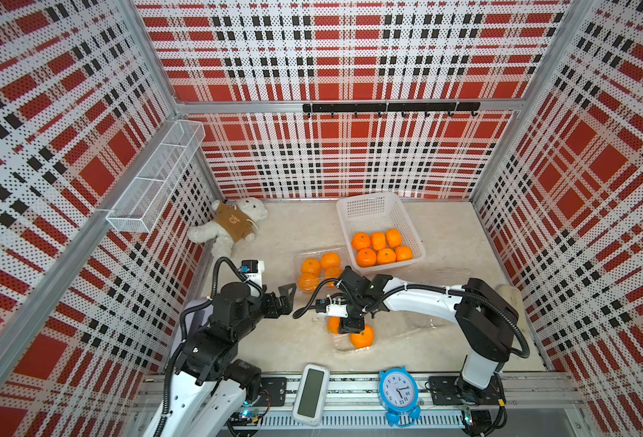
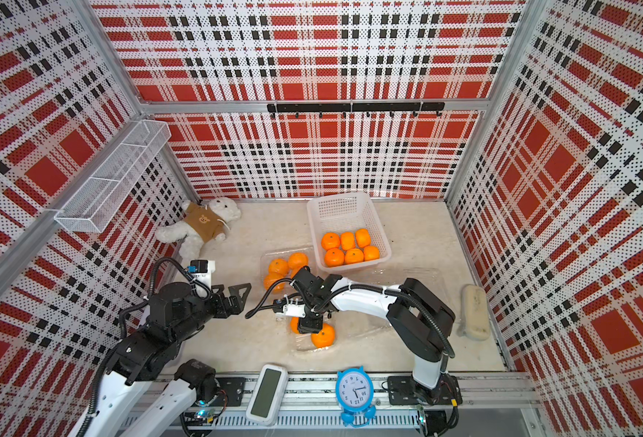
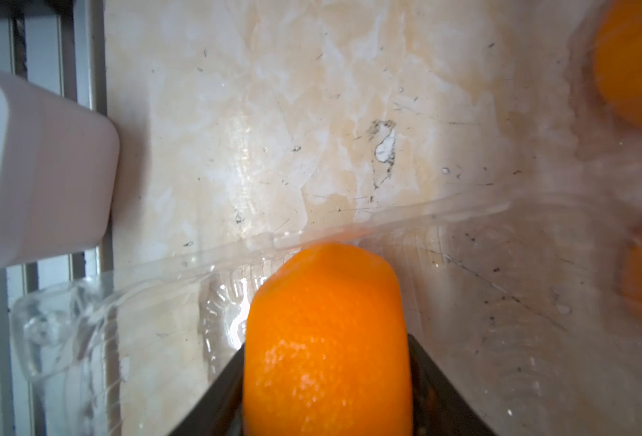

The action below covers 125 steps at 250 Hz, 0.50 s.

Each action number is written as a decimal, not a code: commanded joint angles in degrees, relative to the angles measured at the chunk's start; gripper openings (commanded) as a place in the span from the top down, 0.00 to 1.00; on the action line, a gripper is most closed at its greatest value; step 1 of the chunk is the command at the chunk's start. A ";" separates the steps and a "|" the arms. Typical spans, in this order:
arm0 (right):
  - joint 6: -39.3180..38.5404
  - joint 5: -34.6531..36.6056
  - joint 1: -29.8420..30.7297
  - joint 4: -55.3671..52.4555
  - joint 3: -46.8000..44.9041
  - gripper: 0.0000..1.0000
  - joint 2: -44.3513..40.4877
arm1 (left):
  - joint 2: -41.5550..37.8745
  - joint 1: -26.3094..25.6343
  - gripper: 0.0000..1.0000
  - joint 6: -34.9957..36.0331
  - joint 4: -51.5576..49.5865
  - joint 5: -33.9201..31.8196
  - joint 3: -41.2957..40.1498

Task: Take oranges out of containers
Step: Pick up the orange from the packing box.

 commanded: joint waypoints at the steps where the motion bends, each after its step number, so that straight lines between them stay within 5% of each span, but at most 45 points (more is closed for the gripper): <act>1: -2.10 -1.51 0.24 -2.10 2.11 0.54 0.61 | 0.33 0.16 0.01 0.31 -0.09 -0.57 0.07; 74: -1.22 -0.59 -0.28 -3.38 2.36 0.69 -7.87 | 1.10 0.51 0.01 0.38 0.08 -0.14 0.07; 88: 0.95 0.88 -1.51 -3.96 3.87 0.79 -9.38 | 1.15 0.68 0.00 0.39 0.15 0.12 0.07; 125: 12.56 -2.23 -9.73 -2.66 9.20 0.85 -12.32 | 1.74 1.52 0.01 0.47 0.66 1.22 -0.02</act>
